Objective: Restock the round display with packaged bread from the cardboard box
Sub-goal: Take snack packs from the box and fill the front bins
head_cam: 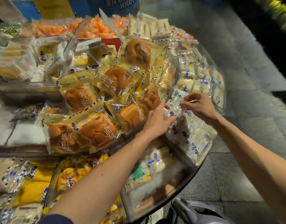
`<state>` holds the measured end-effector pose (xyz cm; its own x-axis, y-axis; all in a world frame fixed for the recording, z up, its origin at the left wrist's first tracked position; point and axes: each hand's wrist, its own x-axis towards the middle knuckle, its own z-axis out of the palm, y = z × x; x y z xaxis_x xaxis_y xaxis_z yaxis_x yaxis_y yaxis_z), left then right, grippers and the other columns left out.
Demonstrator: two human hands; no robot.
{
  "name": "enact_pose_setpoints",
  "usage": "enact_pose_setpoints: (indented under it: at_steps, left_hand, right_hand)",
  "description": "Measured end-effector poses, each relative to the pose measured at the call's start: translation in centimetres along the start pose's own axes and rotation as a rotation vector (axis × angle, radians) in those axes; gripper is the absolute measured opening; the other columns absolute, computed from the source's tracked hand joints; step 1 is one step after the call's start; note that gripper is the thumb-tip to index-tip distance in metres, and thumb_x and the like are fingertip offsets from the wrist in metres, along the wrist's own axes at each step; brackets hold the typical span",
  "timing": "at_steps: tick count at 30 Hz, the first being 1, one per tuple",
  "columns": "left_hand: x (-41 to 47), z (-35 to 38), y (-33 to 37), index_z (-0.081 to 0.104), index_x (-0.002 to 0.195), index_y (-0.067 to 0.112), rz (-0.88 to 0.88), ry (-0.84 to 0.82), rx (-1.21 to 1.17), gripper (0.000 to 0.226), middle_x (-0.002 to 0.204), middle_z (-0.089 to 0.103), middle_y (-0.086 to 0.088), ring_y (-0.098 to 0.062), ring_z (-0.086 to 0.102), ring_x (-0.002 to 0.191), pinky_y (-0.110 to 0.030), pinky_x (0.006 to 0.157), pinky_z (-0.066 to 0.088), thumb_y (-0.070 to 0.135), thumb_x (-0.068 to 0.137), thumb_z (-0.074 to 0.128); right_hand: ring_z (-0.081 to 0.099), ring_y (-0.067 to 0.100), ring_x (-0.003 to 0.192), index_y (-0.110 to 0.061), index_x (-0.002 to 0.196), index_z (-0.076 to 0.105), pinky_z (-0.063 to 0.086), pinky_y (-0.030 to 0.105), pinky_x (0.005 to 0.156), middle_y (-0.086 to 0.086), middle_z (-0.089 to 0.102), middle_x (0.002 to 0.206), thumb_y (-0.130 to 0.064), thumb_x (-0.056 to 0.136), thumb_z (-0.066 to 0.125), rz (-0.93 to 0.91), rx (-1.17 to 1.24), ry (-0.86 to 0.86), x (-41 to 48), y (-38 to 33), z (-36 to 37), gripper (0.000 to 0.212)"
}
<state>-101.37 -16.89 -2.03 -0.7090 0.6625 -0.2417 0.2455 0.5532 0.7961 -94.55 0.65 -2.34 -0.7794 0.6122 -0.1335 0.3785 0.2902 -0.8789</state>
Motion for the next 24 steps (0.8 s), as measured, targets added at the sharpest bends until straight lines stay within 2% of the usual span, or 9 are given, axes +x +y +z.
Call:
enact_pose_setpoints:
  at_steps: [3, 6, 8, 12, 16, 19, 21, 24]
  left_hand:
    - [3.1, 1.4, 1.8, 0.052, 0.126, 0.022, 0.087, 0.058, 0.119, 0.034, 0.123, 0.059, -0.007, -0.020, 0.055, 0.105, -0.032, 0.084, 0.041, 0.032, 0.095, 0.064]
    - [6.0, 2.7, 2.9, 0.053, 0.127, 0.018, 0.159, 0.120, 0.295, 0.036, 0.111, 0.064, -0.004, -0.020, 0.056, 0.102, -0.038, 0.086, 0.047, 0.034, 0.097, 0.062]
    - [7.6, 3.7, 2.9, 0.054, 0.123, 0.016, 0.192, 0.135, 0.430, 0.034, 0.105, 0.065, -0.007, -0.025, 0.054, 0.104, -0.043, 0.088, 0.049, 0.037, 0.098, 0.060]
    - [9.5, 4.8, 2.1, 0.056, 0.124, 0.017, 0.233, 0.161, 0.739, 0.037, 0.117, 0.063, -0.006, -0.026, 0.051, 0.113, -0.038, 0.090, 0.044, 0.044, 0.098, 0.057]
    - [9.6, 4.8, 1.6, 0.058, 0.125, 0.014, 0.277, 0.123, 0.838, 0.040, 0.124, 0.060, -0.007, -0.026, 0.049, 0.117, -0.037, 0.091, 0.043, 0.045, 0.101, 0.049]
    - [9.2, 4.3, 1.9, 0.057, 0.127, 0.012, 0.281, 0.097, 0.794, 0.040, 0.125, 0.058, -0.010, -0.027, 0.050, 0.118, -0.038, 0.094, 0.045, 0.042, 0.102, 0.049]
    - [8.6, 3.7, 2.4, 0.058, 0.126, 0.012, 0.300, 0.115, 0.744, 0.039, 0.120, 0.060, -0.010, -0.026, 0.054, 0.113, -0.038, 0.092, 0.046, 0.041, 0.101, 0.050]
    - [7.0, 3.2, 4.1, 0.065, 0.098, 0.013, 0.363, 0.105, 0.561, 0.032, 0.093, 0.066, -0.004, -0.021, 0.063, 0.090, -0.032, 0.075, 0.049, 0.042, 0.100, 0.052]
  right_hand:
    - [0.068, 0.017, 0.079, -0.010, 0.090, 0.073, 0.049, 0.025, 0.068, 0.007, 0.074, 0.088, -0.020, 0.087, 0.076, -0.015, -0.085, 0.032, 3.0, 0.8, -0.9, 0.011]
    - [0.070, 0.022, 0.090, -0.004, 0.099, 0.074, 0.054, 0.032, 0.079, 0.011, 0.075, 0.098, -0.020, 0.091, 0.072, -0.060, -0.222, 0.046, 6.0, 1.6, -1.4, 0.018]
    - [0.068, 0.023, 0.097, -0.005, 0.108, 0.073, 0.052, 0.031, 0.082, 0.011, 0.073, 0.107, -0.021, 0.092, 0.070, -0.072, -0.280, 0.028, 7.2, 2.0, -1.5, 0.023]
    - [0.062, 0.029, 0.117, -0.009, 0.121, 0.068, 0.046, 0.039, 0.099, 0.011, 0.065, 0.130, -0.020, 0.095, 0.066, -0.098, -0.471, -0.104, 8.0, 3.0, -1.2, 0.029]
    - [0.050, 0.027, 0.132, -0.011, 0.133, 0.061, 0.037, 0.039, 0.109, 0.009, 0.054, 0.145, -0.019, 0.097, 0.062, -0.119, -0.502, -0.152, 7.1, 3.2, -1.4, 0.037]
    - [0.051, 0.026, 0.131, -0.010, 0.135, 0.058, 0.036, 0.038, 0.110, 0.009, 0.056, 0.142, -0.023, 0.097, 0.062, -0.138, -0.483, -0.083, 5.4, 3.3, -1.8, 0.040]
    - [0.056, 0.024, 0.124, -0.010, 0.130, 0.061, 0.041, 0.038, 0.105, 0.009, 0.062, 0.134, -0.023, 0.096, 0.062, -0.127, -0.437, -0.025, 3.1, 3.1, -2.4, 0.036]
    - [0.065, 0.016, 0.097, -0.012, 0.119, 0.067, 0.052, 0.034, 0.090, 0.005, 0.071, 0.114, -0.024, 0.095, 0.062, -0.067, -0.350, 0.105, -2.6, 3.4, -3.8, 0.027]
